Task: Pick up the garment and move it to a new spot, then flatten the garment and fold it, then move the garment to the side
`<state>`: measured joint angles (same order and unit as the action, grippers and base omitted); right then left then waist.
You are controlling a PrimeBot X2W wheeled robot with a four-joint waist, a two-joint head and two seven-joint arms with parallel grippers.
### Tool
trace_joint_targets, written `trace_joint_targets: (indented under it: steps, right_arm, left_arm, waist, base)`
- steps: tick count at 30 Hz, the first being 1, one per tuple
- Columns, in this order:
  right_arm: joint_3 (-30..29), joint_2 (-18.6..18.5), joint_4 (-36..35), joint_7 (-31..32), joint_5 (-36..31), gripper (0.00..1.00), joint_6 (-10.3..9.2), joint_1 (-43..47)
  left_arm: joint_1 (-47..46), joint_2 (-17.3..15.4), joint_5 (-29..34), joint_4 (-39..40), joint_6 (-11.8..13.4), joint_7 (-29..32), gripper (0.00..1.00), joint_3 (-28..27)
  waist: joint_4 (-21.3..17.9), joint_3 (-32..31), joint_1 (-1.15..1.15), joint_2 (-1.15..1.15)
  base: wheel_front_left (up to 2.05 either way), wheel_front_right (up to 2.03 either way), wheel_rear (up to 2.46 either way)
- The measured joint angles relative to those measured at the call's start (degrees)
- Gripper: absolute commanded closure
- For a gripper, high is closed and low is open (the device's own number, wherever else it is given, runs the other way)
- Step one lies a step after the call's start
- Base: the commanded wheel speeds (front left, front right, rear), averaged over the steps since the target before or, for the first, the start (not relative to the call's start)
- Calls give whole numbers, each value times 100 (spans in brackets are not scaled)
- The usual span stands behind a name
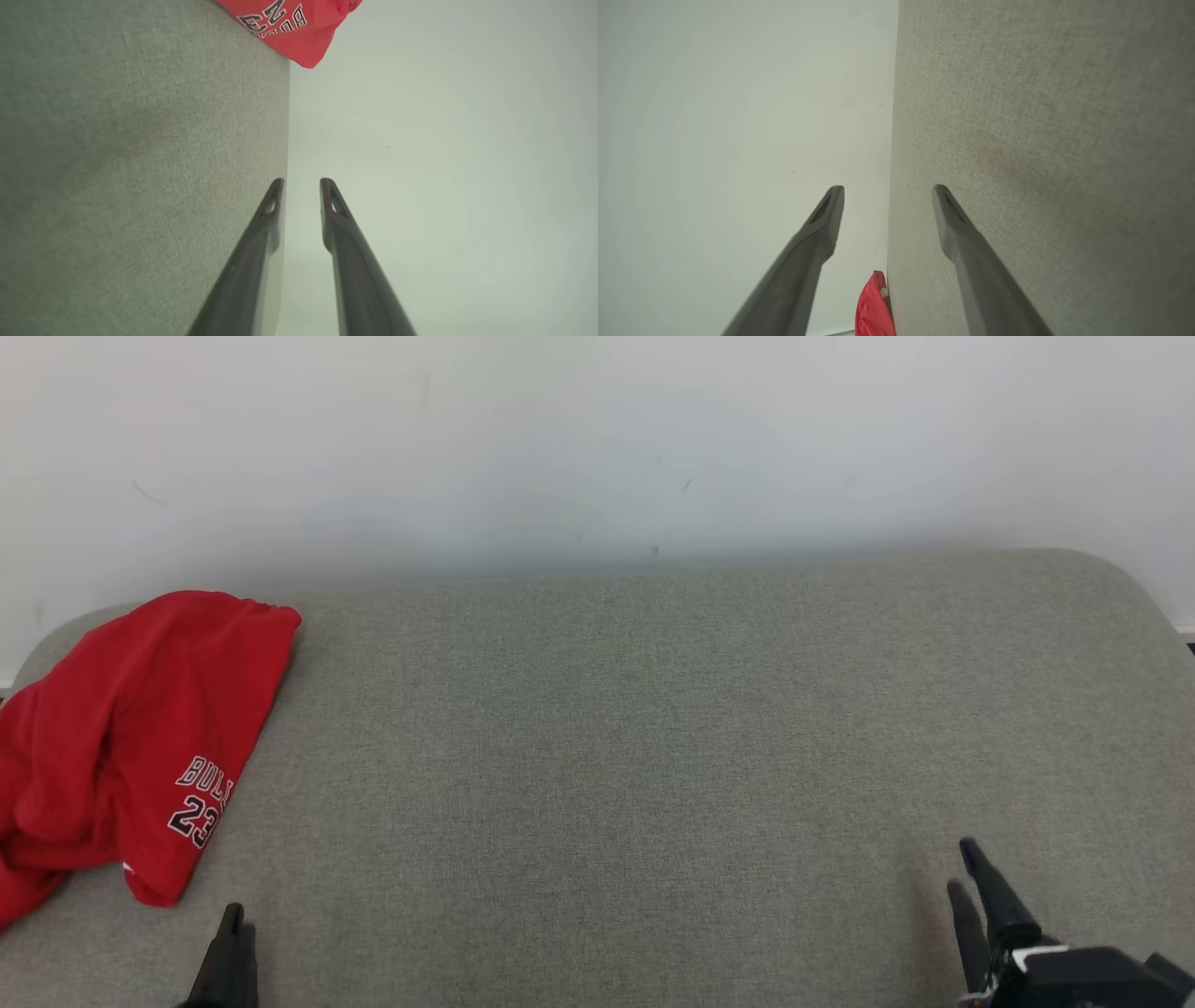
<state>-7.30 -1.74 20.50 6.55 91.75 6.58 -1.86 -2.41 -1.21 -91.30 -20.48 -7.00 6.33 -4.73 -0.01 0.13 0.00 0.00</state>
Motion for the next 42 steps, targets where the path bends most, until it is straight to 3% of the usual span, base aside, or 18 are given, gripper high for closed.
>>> trace_joint_targets:
  steps: [16,42]
  right_arm:
    - [300,-8,-37,-292,-457,0,-23,26]
    - [1140,-427,-215,-837,-2822,0,-532,-119]
  left_arm:
    - [66,3,255,-15,46,-299,0,229]
    - [29,-249,2395,237,557,-833,0,713]
  waist:
    - [-12,-1,0,0]
    - [-38,6,0,0]
  base:
    - [0,0,0]
    - [0,0,0]
